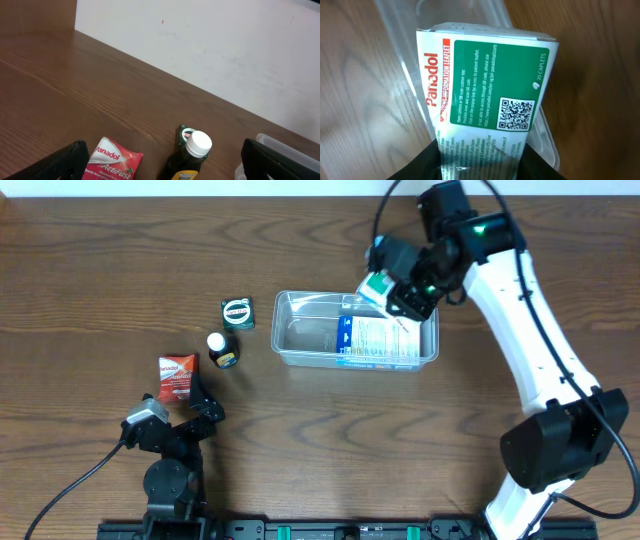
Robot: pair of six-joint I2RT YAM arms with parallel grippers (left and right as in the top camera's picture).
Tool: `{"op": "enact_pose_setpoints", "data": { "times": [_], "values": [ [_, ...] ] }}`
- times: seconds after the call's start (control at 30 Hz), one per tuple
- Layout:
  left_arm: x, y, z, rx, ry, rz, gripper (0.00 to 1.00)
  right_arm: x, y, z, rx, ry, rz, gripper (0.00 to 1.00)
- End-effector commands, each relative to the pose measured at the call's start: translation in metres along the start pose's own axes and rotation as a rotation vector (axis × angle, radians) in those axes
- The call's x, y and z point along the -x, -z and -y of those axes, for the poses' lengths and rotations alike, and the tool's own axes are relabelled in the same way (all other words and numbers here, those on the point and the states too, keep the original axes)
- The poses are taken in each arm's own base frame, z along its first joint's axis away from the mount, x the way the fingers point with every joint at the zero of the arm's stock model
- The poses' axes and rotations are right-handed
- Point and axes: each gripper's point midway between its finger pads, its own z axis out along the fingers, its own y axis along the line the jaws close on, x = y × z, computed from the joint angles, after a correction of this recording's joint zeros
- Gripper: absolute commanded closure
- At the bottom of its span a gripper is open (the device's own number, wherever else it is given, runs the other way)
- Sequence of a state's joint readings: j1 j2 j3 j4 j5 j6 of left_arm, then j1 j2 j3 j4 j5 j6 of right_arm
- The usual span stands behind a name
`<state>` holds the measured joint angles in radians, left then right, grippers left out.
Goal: Pack container
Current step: 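Lower the Panadol box into the container beside the blue box, release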
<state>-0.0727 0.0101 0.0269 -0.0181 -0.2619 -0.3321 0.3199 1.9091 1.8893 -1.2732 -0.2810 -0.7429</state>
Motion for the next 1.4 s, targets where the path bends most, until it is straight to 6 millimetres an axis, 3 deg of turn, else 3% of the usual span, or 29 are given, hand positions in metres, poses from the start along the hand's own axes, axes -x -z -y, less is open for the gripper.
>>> {"op": "enact_pose_setpoints", "data": {
  "times": [0.0,0.2,0.47,0.63,0.73,0.9,1.03,1.17,1.27,1.37],
  "values": [
    [-0.014,-0.001,-0.008,0.029,-0.032,-0.036,0.02,0.008,0.004,-0.010,0.004,0.179,0.016,0.58],
    [-0.014,-0.001,-0.008,0.029,-0.032,-0.036,0.02,0.003,-0.001,-0.014,0.019,0.283,0.000,0.48],
    [-0.014,-0.001,-0.008,0.029,-0.032,-0.036,0.02,-0.011,-0.019,0.000,-0.034,0.336,-0.061,0.59],
    [-0.014,-0.001,-0.008,0.029,-0.032,-0.036,0.02,-0.011,-0.028,-0.003,-0.019,0.338,-0.049,0.64],
    [-0.014,-0.001,-0.008,0.029,-0.032,-0.036,0.02,0.002,-0.030,-0.019,0.049,0.311,0.027,0.64],
    [-0.014,-0.001,-0.008,0.029,-0.032,-0.036,0.02,0.041,-0.020,-0.068,0.280,0.238,0.259,0.58],
    [-0.014,-0.001,-0.008,0.029,-0.032,-0.036,0.02,0.069,0.002,-0.105,0.475,0.242,0.453,0.36],
    [-0.014,-0.001,-0.008,0.029,-0.032,-0.036,0.02,0.090,0.020,-0.128,0.591,0.263,0.583,0.19],
    [-0.014,-0.001,-0.008,0.029,-0.032,-0.036,0.02,0.106,0.024,-0.141,0.645,0.248,0.623,0.33],
    [-0.014,-0.001,-0.008,0.029,-0.032,-0.036,0.02,0.117,0.023,-0.158,0.681,0.250,0.627,0.33]
  ]
}}
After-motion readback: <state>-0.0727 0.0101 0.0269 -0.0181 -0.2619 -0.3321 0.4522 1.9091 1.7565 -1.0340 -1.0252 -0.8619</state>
